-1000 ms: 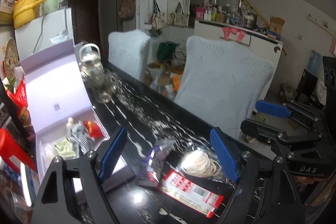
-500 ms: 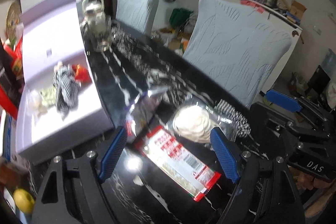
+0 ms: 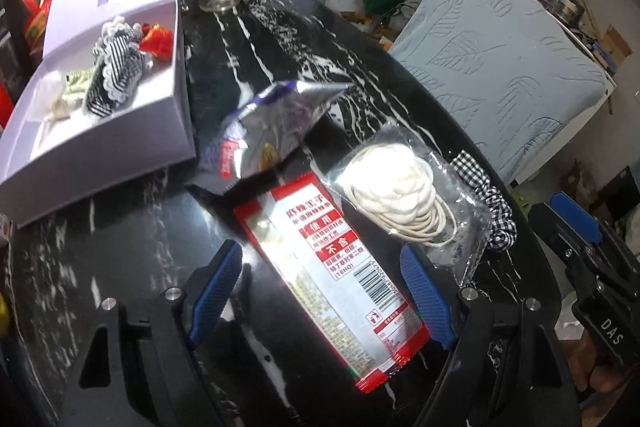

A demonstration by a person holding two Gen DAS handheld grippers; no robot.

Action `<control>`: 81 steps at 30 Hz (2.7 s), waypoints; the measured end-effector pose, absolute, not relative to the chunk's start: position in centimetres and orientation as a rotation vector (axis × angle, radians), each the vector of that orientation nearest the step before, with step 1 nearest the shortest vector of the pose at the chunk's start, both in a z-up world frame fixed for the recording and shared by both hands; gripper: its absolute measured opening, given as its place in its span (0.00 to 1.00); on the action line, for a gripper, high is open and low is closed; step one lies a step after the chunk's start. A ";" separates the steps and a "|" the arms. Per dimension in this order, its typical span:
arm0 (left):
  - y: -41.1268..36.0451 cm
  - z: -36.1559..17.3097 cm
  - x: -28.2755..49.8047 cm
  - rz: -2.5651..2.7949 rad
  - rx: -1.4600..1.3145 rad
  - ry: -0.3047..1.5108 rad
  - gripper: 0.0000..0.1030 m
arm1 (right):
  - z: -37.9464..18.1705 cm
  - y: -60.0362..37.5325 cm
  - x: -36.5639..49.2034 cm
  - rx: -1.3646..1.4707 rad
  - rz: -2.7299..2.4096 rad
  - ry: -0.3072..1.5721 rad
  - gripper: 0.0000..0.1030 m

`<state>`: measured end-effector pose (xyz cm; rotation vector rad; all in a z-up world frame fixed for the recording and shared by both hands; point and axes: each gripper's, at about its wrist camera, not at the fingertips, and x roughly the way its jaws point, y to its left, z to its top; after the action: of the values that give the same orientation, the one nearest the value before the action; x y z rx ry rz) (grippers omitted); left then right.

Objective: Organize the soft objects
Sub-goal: 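Move both grippers from the gift box back to the items on the table, then grasp the red-white spicy strip packet with the left gripper while the right grasps the gingham scrunchie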

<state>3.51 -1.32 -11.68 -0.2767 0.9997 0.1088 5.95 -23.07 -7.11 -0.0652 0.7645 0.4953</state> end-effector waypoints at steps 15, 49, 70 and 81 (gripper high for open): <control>-2.8 -13.4 4.4 0.194 -0.170 1.018 0.79 | -7.8 -24.3 7.3 -0.017 0.515 0.773 0.60; -1.2 -13.1 3.6 0.041 -0.097 0.999 0.59 | -11.1 -23.4 7.2 -0.082 0.506 0.891 0.26; -1.2 -13.2 2.6 0.054 -0.088 0.949 0.53 | -11.4 -23.4 6.8 -0.102 0.492 0.917 0.47; -0.9 -12.9 2.1 0.030 -0.137 0.952 0.50 | -11.5 -24.0 6.3 -0.104 0.498 0.893 0.22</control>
<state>2.07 -0.88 -12.91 -0.1373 0.9519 0.0302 6.30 -24.03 -11.50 -0.1041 0.8933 0.4984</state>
